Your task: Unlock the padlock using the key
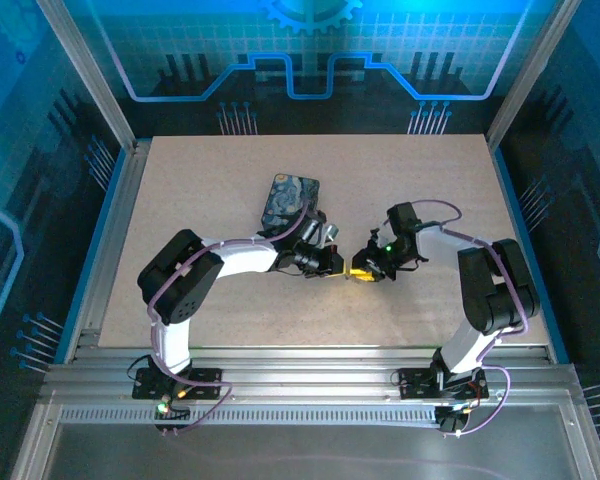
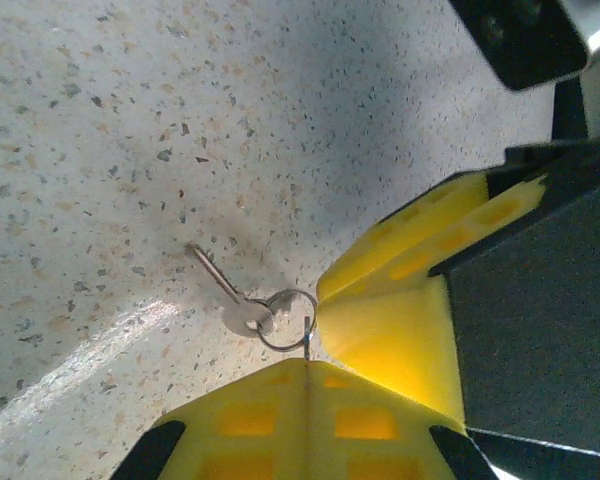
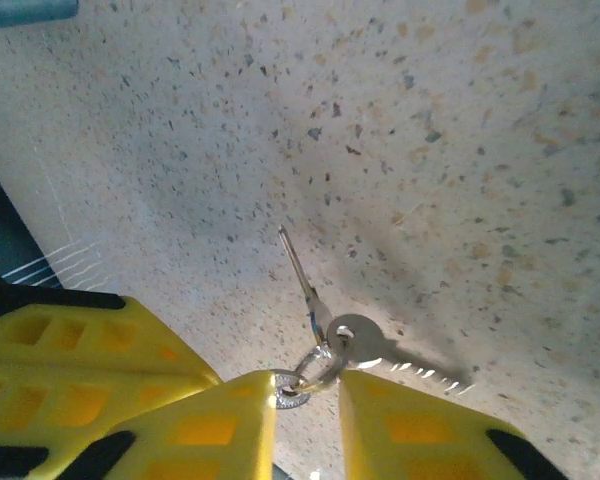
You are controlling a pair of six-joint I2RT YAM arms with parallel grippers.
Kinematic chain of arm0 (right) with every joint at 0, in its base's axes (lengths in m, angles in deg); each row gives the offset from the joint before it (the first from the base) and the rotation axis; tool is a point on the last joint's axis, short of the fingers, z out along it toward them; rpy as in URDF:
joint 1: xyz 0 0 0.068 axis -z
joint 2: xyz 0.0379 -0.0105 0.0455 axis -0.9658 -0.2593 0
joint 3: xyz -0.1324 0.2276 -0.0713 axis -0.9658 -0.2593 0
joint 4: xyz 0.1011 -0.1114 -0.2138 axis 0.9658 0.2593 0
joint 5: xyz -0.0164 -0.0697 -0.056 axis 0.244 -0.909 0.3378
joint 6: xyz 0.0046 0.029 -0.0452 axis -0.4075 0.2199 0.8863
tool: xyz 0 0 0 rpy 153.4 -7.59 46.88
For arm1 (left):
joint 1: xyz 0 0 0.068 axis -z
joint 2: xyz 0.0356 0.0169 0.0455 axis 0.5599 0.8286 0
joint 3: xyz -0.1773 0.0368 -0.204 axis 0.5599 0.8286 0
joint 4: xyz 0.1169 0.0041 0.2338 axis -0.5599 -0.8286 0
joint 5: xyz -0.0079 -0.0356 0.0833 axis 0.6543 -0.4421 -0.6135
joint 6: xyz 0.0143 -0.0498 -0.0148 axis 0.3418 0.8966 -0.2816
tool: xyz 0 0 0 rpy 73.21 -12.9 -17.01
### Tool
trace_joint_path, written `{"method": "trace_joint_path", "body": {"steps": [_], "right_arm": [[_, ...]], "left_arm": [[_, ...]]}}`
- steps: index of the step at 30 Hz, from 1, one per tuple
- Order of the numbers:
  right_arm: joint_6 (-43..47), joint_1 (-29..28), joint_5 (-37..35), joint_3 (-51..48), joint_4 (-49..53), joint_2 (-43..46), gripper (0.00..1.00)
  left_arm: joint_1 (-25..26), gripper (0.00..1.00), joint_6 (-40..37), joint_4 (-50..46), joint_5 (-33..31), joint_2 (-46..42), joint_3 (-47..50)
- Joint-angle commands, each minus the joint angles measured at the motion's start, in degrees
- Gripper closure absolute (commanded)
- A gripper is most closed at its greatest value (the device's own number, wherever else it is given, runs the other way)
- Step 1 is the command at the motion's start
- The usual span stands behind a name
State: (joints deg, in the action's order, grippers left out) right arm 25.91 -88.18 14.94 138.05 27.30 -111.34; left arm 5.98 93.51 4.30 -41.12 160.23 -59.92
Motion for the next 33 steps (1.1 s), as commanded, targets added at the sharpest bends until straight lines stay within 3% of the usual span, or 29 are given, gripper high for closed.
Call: {"method": "trace_joint_path", "body": {"steps": [1, 6, 14, 20, 26, 33], "right_arm": [[3.7, 2.0, -2.7, 2.8, 5.4, 2.8, 0.73], [9.0, 2.9, -2.0, 3.8, 5.7, 5.7, 0.69], [16.9, 3.2, 11.6, -1.7, -12.3, 14.0, 0.66], [23.0, 3.7, 19.6, -1.0, -15.0, 12.1, 0.63], [24.0, 2.7, 28.2, -0.7, -21.1, 7.9, 0.63], [26.9, 1.7, 28.2, 1.6, -18.0, 3.9, 0.62]], "left_arm": [[0.3, 1.0, -5.8, -6.2, 2.5, 0.6, -3.2], [0.1, 1.0, -11.7, -12.6, 4.5, 0.3, -6.8], [-4.7, 1.0, -22.8, -20.2, 14.0, -2.1, -11.3], [-8.4, 1.0, -28.4, -24.3, 19.4, -3.4, -13.7], [-10.1, 1.0, -29.2, -25.7, 20.6, -4.8, -14.3], [-11.5, 1.0, -27.8, -23.4, 22.3, -8.1, -12.6]]}}
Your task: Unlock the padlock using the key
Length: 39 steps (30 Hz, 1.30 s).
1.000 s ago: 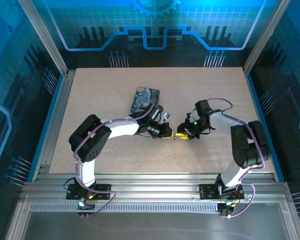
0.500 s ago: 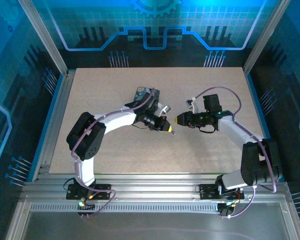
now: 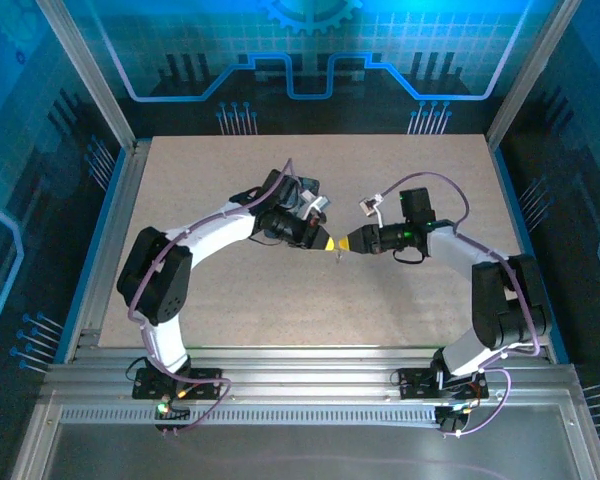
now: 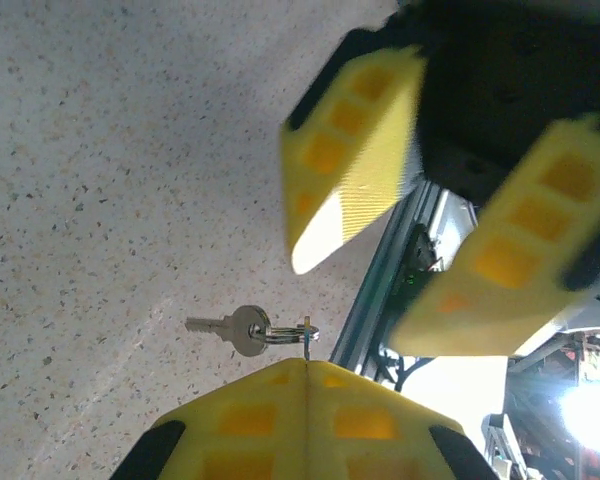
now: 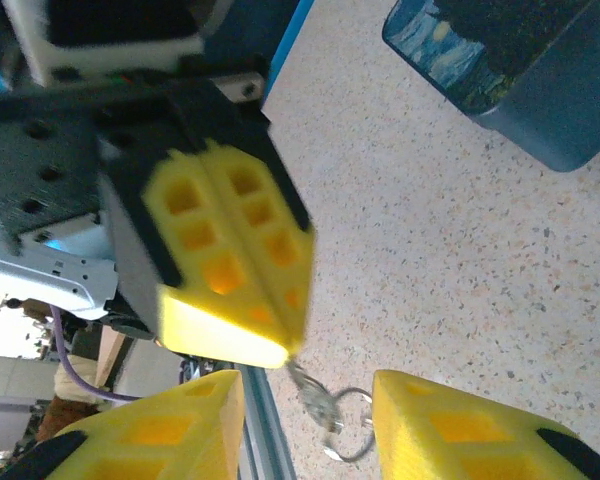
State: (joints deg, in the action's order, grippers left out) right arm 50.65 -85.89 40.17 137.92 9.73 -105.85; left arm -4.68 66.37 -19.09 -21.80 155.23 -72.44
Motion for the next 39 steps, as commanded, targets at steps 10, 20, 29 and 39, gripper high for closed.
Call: {"method": "trace_joint_path", "body": {"steps": [10, 20, 29, 39], "right_arm": [[-1.4, -3.3, 4.3, 1.6, -5.0, -3.0, 0.68], [-4.0, -3.8, 6.0, 0.2, -8.2, -3.6, 0.91], [-7.5, -3.9, 7.2, -1.8, -12.1, -2.7, 1.0], [-7.5, -3.0, 0.8, -2.1, -7.0, -2.5, 1.0]], "left_arm": [[-1.5, 1.0, 1.9, 2.6, 3.5, -4.3, 1.6], [-2.3, 1.0, 2.7, 4.2, 3.6, -5.4, 3.4], [-3.3, 0.99, 3.5, 5.2, 3.6, -6.1, 4.9], [-5.3, 0.41, 6.9, 0.0, -13.2, -7.8, 2.8]]}}
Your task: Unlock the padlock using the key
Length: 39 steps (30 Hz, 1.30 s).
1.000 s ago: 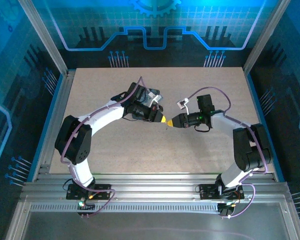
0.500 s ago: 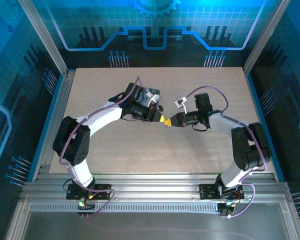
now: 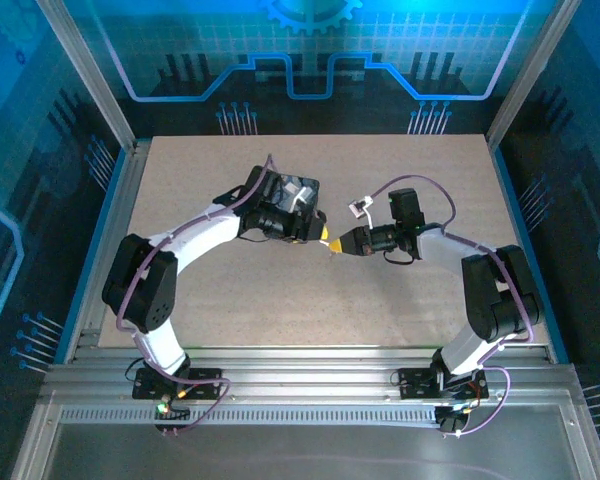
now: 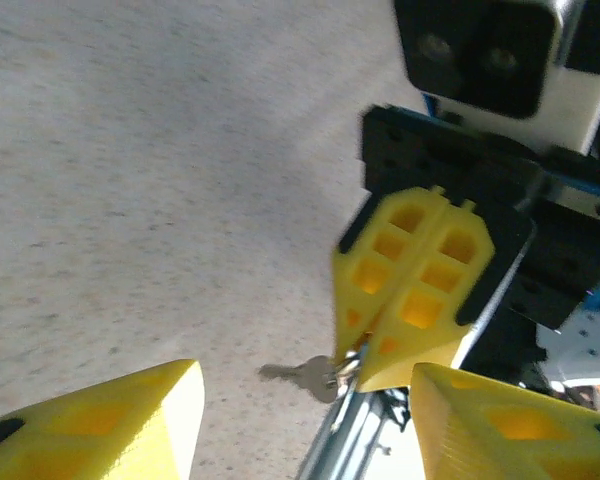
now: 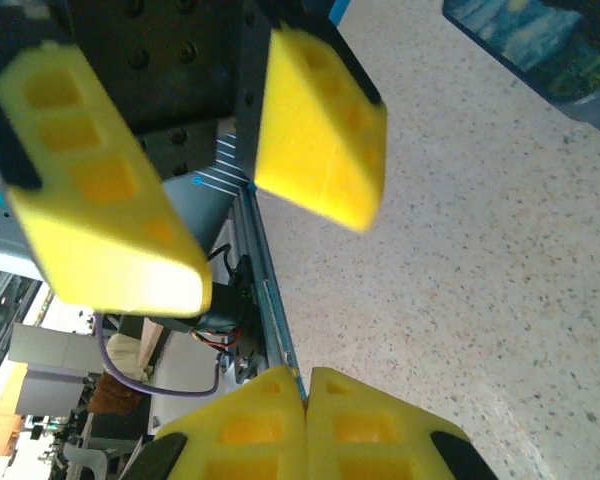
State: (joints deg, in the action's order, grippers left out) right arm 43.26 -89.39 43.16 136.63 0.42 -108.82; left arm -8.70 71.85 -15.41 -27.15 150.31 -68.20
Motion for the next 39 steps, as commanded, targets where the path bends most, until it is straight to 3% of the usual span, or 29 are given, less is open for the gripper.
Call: {"method": "trace_joint_path", "body": {"steps": [1, 7, 10, 13, 20, 30, 39], "right_arm": [[-0.1, 0.7, -2.9, -0.7, 2.9, 0.4, 1.0], [-1.0, 1.3, -8.2, 0.8, 7.7, -0.6, 1.0], [-1.7, 1.5, -10.9, 2.8, 10.1, -1.1, 1.0], [-1.9, 1.4, -12.3, 3.7, 12.3, -1.4, 1.0], [-1.4, 1.5, -13.2, 4.5, 14.8, -1.2, 1.0], [-1.2, 0.4, -13.1, 3.9, 14.8, -1.4, 1.0], [-1.1, -1.1, -13.4, 3.8, 15.0, -2.7, 1.0]], "left_arm": [[-1.6, 0.4, 1.7, -5.5, -11.4, -3.1, -2.2], [-2.1, 0.38, 6.0, -18.5, -40.7, -2.5, -7.0], [-2.1, 0.36, 6.7, -20.4, -48.9, -0.3, -7.7], [-2.0, 0.35, 7.5, -20.9, -52.9, 2.8, -9.3], [-2.1, 0.31, 11.1, -20.5, -57.2, 7.4, -12.3], [-3.2, 0.3, 15.6, -12.7, -51.5, 10.3, -11.8], [-4.0, 0.47, 12.7, -7.2, -48.9, 10.4, -3.9]]}}
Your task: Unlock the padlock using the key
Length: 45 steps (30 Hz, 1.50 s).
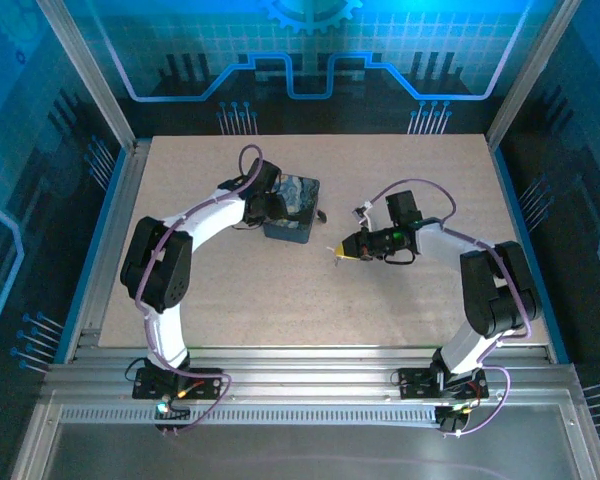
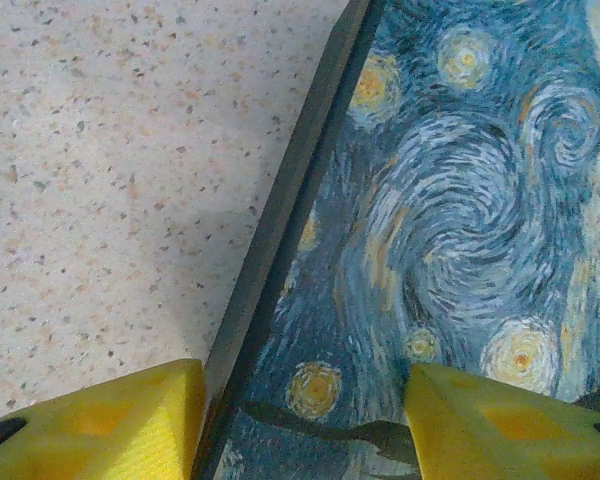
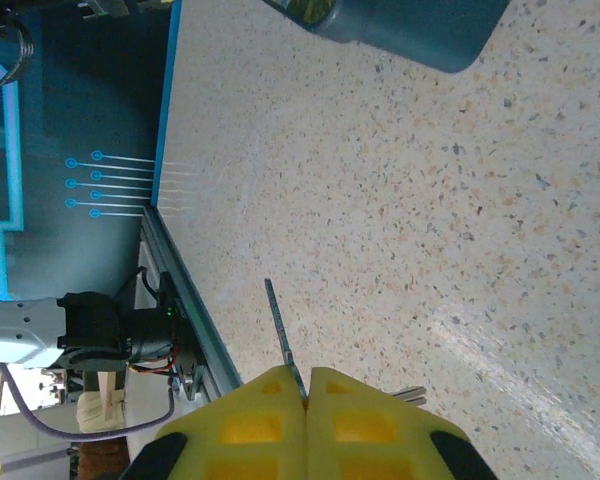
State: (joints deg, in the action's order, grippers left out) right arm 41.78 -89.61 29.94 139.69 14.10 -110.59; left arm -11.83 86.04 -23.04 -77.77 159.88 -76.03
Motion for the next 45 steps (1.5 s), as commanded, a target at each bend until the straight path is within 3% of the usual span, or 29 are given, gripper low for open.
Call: {"method": "trace_joint_path", "body": {"steps": [1, 13, 20, 24, 30, 36, 45], "right_arm": [[0.4, -1.0, -0.2, 0.9, 1.3, -1.1, 1.0], [0.0, -2.8, -1.0, 2.5, 2.0, -3.3, 1.0], [0.9, -3.6, -1.6, 3.6, 3.7, -3.2, 1.0], [1.4, -3.6, -1.9, 3.9, 4.2, -3.3, 1.0], [1.3, -3.6, -1.7, 3.7, 3.2, -4.7, 1.0], [1.6, -3.6, -1.6, 4.0, 3.1, -5.1, 1.0], [4.1, -3.4, -1.8, 2.8, 5.2, -3.6, 1.0]], "left_arm": [[-0.9, 0.48, -2.1, 1.0, 2.1, 0.3, 5.6], [-5.3, 0.52, -20.2, 0.2, 8.6, -9.3, 19.2], [-9.2, 0.5, -17.0, -1.2, 9.2, -12.6, 18.3], [-8.9, 0.38, -11.4, -1.5, 13.2, -16.8, 17.3], [-3.5, 0.2, 11.4, -7.8, 7.8, -19.9, 17.1], [4.1, 0.16, 31.4, -3.4, 1.9, -19.3, 18.5], [5.5, 0.15, 38.0, 2.9, -2.6, -12.1, 15.8]]}}
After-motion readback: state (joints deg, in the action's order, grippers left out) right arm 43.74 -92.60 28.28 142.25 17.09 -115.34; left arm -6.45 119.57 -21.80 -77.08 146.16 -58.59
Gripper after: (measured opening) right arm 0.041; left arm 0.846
